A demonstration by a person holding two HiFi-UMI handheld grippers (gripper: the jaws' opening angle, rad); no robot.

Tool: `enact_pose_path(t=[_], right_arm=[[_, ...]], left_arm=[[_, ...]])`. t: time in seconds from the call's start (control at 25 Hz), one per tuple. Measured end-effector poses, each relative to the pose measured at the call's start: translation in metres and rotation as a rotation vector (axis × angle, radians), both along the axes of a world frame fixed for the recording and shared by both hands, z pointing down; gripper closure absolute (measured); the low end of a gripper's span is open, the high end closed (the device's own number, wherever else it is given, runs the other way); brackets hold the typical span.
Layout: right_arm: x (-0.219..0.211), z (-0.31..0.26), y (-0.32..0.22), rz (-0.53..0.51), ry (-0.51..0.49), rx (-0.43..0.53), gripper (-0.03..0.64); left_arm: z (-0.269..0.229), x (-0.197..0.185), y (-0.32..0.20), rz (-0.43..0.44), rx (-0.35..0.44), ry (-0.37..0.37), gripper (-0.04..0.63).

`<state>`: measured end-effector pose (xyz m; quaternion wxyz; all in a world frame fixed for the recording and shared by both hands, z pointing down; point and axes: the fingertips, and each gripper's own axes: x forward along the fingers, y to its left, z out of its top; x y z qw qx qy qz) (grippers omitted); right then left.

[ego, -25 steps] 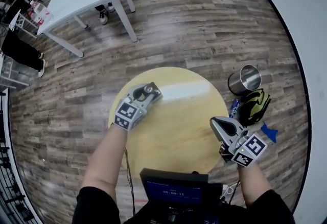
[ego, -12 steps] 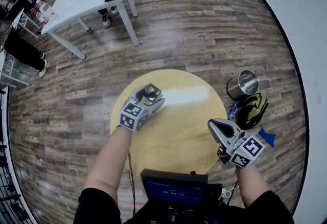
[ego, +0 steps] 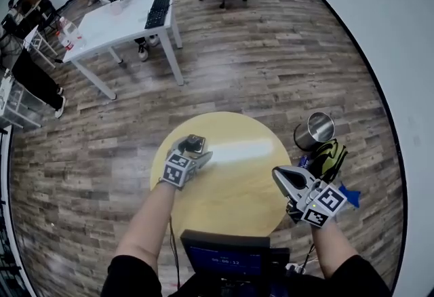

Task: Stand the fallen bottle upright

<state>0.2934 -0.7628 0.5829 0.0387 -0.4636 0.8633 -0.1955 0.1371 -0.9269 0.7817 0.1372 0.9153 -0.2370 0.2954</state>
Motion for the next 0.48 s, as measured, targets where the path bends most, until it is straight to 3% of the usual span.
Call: enact_pose_path(t=[0.28,0.4,0.48], right_arm=[[-0.006,0.007,0.009,-0.007,-0.001,-0.007,0.624],[-0.009,0.009,0.014,-0.011,-0.003,-0.009,0.624],[-0.007,0.008,0.017,-0.009,-0.005,-0.009,0.624]], left_arm=[[0.004,0.006,-0.014,-0.063,0.015,-0.078,0.156],[0.011,0.000,-0.019,-0.112,0.065,-0.134,0.117],[0.012,-0.004,-0.022,-0.162,0.088,-0.133,0.094]])
